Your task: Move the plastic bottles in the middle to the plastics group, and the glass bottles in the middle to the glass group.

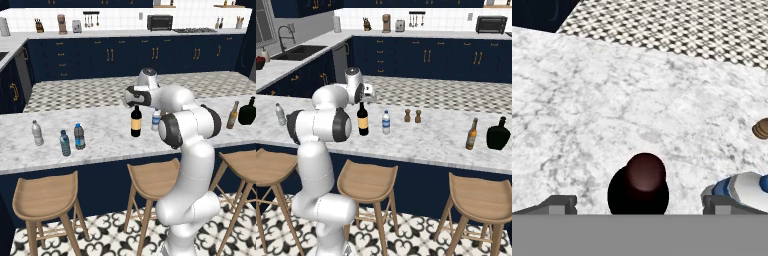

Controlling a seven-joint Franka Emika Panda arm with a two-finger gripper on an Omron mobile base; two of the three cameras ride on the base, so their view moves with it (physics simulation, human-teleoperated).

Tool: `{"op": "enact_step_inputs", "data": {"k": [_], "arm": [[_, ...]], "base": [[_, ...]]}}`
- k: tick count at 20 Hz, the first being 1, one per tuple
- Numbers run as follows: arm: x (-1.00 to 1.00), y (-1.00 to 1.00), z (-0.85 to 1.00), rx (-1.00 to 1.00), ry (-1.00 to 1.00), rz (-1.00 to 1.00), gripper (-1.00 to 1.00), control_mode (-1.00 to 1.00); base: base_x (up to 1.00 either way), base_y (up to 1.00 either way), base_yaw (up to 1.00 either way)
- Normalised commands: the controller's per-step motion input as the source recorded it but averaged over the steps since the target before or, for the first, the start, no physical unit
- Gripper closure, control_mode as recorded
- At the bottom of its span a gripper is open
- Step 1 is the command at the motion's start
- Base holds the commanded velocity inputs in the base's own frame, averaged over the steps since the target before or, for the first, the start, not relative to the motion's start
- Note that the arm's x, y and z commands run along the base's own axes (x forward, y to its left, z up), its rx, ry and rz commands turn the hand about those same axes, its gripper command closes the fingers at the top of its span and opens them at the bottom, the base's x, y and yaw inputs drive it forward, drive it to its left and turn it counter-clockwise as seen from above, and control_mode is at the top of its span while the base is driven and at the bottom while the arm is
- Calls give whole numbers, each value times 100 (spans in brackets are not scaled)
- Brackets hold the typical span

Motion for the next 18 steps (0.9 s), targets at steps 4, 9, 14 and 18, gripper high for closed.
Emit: {"op": "enact_step_inputs", "data": {"k": [4,9,14,18], "arm": [[14,3,-11,0,-6,0,-100,-100],[15,0,-13,0,0,0,-100,-100],[15,0,-5,0,0,0,-100,-100],[14,0,0,0,0,0,-100,-100]], "base": [[0,0,0],[0,0,0],[0,0,0],[0,0,0]]}}
